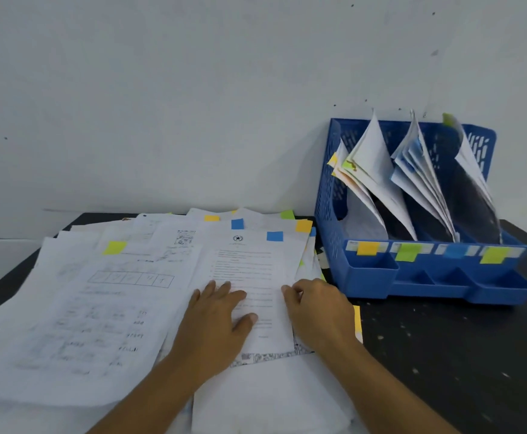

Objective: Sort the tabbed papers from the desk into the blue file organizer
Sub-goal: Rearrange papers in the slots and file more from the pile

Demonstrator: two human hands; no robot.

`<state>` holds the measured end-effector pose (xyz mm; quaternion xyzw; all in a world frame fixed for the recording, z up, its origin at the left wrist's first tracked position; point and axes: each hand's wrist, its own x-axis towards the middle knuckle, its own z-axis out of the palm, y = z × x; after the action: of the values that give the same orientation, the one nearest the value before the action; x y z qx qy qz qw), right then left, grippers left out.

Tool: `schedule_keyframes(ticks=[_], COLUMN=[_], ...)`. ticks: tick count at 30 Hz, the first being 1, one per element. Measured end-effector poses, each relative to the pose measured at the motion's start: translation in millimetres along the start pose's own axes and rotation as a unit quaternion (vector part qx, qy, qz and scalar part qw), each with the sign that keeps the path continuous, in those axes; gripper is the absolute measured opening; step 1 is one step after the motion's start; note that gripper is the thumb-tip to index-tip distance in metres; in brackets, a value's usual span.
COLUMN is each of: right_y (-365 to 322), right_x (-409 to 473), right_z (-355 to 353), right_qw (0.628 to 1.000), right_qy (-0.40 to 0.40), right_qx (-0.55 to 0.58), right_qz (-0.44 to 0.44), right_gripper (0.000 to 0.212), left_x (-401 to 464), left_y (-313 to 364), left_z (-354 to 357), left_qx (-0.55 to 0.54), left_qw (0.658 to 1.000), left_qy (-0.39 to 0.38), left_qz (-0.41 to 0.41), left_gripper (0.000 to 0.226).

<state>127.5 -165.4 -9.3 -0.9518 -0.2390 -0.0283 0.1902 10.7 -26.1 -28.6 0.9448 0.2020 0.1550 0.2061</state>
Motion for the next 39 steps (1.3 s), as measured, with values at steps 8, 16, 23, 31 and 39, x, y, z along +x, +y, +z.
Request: schedule_keyframes(ticks=[8, 16, 23, 31, 39], right_y=[-1.5, 2.8, 22.8, 33.7, 42.6], right_x=[3.3, 10.4, 7.0, -5.5, -19.3], right_z=[-7.4, -18.9, -42.0, -70.5, -114.1], right_qw=[0.993, 0.925, 0.836, 0.845, 0.857], right_qy=[-0.046, -0.093, -0.129, -0.156, -0.143], right_qx=[0.075, 0.335, 0.507, 0.502, 0.494], right_qz=[0.078, 0.156, 0.166, 0.095, 0.024], right_gripper=[0.044, 0.048, 0.013, 0.015, 0.021], left_x=[-6.3, -11.4, -4.7, 25.7, 40.8], left_y=[2.6, 7.2, 3.7, 3.2, 25.4], left_z=[3.7, 2.4, -16.6, -48.4, -78.5], left_qx=[-0.044, -0.119, -0.174, -0.397, -0.518], left_qw=[0.998, 0.992, 0.982, 0.893, 0.842], left_qy=[-0.019, 0.014, 0.072, 0.089, 0.051], left_qz=[0.027, 0.045, -0.01, -0.192, -0.144], left_gripper=[0.055, 0.054, 0.05, 0.07, 0.027])
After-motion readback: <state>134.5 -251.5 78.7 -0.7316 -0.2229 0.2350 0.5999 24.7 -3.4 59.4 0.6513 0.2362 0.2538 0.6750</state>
